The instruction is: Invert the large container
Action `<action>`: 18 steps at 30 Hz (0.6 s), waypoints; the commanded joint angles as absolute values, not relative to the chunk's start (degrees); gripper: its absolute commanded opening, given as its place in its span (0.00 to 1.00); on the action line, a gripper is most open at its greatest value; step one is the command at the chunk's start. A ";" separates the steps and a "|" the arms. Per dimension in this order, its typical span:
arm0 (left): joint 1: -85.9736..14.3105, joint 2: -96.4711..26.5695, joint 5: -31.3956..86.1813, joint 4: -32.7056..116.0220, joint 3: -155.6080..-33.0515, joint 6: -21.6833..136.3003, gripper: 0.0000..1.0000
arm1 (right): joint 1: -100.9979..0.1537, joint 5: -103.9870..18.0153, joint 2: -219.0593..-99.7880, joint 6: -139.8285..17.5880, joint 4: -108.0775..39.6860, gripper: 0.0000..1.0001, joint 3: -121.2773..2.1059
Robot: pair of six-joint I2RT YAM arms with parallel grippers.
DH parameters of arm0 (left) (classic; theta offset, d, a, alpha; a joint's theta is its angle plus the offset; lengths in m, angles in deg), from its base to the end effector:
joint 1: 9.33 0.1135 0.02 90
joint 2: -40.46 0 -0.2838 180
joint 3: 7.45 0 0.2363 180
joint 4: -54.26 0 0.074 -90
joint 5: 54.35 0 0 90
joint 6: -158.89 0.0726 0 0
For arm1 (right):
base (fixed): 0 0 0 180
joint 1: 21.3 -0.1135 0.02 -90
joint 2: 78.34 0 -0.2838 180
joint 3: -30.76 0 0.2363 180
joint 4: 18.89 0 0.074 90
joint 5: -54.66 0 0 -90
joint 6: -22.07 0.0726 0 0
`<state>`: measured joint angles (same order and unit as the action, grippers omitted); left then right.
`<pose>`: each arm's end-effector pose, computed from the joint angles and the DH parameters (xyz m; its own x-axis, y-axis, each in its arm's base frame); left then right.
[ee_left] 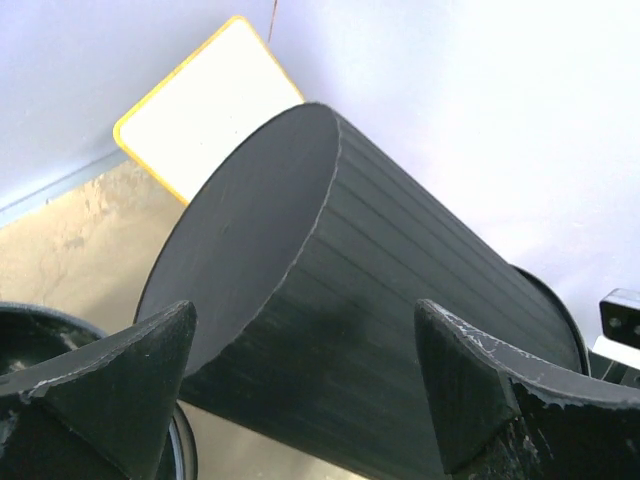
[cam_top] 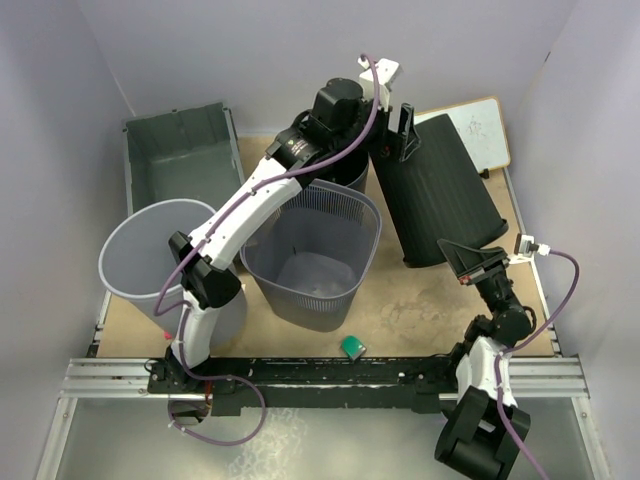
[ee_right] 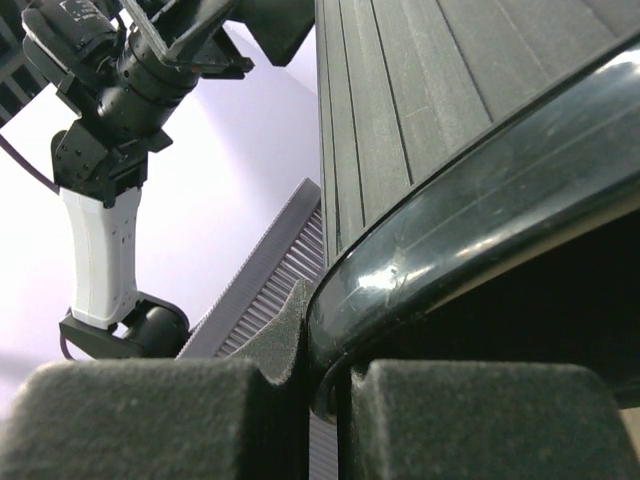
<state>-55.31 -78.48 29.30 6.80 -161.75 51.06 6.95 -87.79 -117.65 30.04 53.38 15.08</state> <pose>0.3368 -0.3601 0.4680 -0.3805 -0.0442 -0.9237 0.7073 0.6296 -0.3215 0.1110 0.0057 0.2873 -0.2630 0.8265 -0.4977 -0.6308 0.2430 0.7369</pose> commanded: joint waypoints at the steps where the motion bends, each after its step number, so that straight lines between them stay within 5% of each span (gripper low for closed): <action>1: -54.77 -75.63 28.66 15.27 -161.21 50.71 0.86 | 5.61 -91.42 -116.91 28.96 68.13 0.00 23.09; 14: -54.60 -80.27 14.74 8.22 -162.96 51.94 0.86 | 5.34 -93.79 -117.04 28.57 65.91 0.00 23.08; 18: -54.68 -80.16 10.55 8.14 -161.69 51.10 0.85 | 5.34 -96.47 -116.95 25.10 52.13 0.00 22.45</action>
